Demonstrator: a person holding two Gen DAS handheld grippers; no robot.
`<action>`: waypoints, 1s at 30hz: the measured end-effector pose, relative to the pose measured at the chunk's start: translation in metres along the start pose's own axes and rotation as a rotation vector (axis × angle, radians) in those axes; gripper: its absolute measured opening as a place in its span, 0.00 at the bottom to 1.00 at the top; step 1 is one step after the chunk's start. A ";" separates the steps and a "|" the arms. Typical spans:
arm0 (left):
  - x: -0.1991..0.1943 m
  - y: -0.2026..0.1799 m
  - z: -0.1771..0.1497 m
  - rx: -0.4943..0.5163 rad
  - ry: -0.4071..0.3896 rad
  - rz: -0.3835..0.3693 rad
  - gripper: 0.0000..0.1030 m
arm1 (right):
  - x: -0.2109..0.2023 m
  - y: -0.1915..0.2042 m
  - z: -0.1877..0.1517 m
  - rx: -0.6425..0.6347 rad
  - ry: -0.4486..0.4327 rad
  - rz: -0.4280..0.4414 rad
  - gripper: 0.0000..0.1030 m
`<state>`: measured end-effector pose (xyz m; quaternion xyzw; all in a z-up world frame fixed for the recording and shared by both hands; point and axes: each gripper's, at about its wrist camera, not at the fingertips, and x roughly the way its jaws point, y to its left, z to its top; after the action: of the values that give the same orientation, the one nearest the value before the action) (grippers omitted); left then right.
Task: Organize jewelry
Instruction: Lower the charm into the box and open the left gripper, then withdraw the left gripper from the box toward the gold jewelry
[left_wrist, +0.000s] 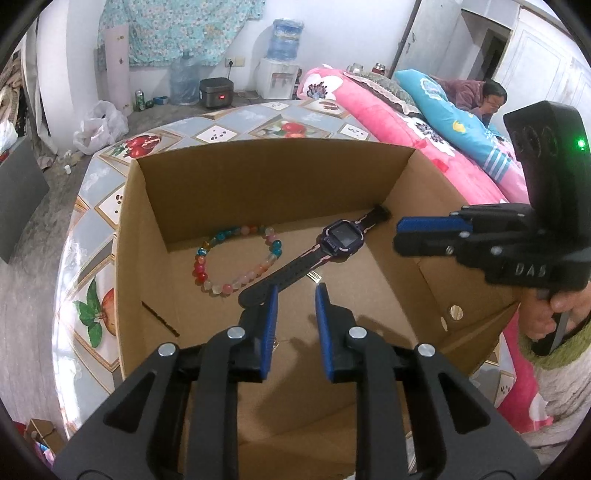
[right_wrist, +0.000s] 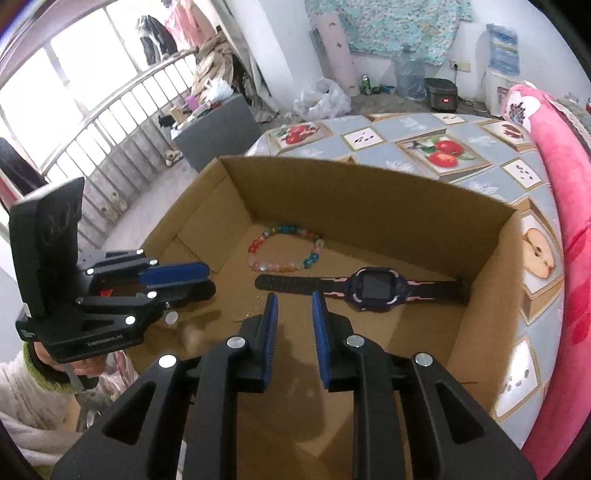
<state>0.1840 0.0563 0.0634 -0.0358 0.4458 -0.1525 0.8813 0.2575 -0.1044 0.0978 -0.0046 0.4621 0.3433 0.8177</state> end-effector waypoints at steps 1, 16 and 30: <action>-0.002 0.000 0.000 -0.002 -0.005 -0.001 0.19 | -0.006 -0.002 0.000 0.008 -0.013 0.000 0.19; -0.104 -0.059 -0.041 0.119 -0.280 -0.028 0.76 | -0.141 0.015 -0.068 0.010 -0.356 -0.029 0.43; -0.086 -0.104 -0.126 0.165 -0.147 -0.089 0.90 | -0.144 -0.011 -0.199 0.217 -0.312 -0.159 0.54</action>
<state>0.0111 -0.0076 0.0749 0.0061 0.3640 -0.2247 0.9039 0.0656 -0.2577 0.0900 0.1002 0.3623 0.2225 0.8996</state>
